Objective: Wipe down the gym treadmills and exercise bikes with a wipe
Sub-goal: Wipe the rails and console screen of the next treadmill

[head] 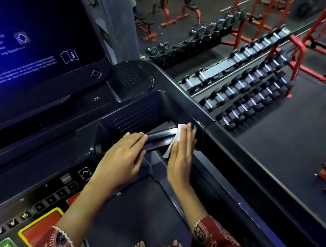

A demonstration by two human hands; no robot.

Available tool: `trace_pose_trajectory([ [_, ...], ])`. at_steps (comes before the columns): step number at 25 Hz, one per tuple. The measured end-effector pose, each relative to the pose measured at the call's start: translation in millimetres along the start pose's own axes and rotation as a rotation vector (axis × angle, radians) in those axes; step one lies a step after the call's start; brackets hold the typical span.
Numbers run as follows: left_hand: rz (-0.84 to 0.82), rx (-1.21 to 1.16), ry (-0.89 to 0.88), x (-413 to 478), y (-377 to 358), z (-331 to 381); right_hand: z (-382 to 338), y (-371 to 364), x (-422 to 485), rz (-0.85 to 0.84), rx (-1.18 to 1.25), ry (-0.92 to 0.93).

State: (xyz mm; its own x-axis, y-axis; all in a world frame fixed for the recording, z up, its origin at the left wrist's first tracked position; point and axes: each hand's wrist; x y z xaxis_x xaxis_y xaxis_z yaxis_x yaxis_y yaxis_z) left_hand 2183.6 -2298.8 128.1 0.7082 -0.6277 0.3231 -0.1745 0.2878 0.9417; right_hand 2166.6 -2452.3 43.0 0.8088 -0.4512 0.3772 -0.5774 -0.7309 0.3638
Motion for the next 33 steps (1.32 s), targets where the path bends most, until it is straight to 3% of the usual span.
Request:
trace_pose_trajectory([
  [4,0.03,-0.007,-0.014,-0.9,-2.5,-2.1,-31.8,-25.1,-27.6,-0.052,0.347,-0.175],
  [8,0.041,0.014,-0.027,-1.0,-2.4,-0.8,-32.9,-28.8,-8.6,0.046,0.455,-0.406],
  [12,0.056,0.015,-0.028,-1.6,-1.5,-0.7,-59.5,-33.1,-27.9,-0.008,0.565,-0.459],
  [17,0.046,0.074,-0.047,-5.2,2.2,-0.6,-50.6,-29.5,-0.8,0.089,0.612,-0.573],
  [23,0.156,0.155,0.012,-34.4,23.7,-12.0,-75.1,-53.4,-47.1,-0.092,0.599,-0.537],
  [27,0.204,0.131,0.087,-53.6,38.2,-17.1,-82.7,-56.5,-60.2,-0.111,0.461,-0.346],
  [31,0.193,0.113,0.135,-65.5,38.2,-21.5,-78.1,-48.9,-80.5,-0.25,0.237,0.005],
  [33,0.195,0.108,0.141,-67.9,37.3,-22.0,-69.3,-41.2,-77.3,-0.354,0.09,0.273],
])
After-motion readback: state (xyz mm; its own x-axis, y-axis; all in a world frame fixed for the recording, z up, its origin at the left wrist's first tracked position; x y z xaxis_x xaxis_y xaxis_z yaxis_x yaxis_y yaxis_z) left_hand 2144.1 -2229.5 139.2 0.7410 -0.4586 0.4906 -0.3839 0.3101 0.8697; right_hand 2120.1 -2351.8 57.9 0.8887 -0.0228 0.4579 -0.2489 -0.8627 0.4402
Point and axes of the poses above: each hand's wrist, its own x-axis towards the middle knuckle, its own y-axis out of the back of the hand, z = x × y, and after that the axes turned 4 degrees about -z, right-handed
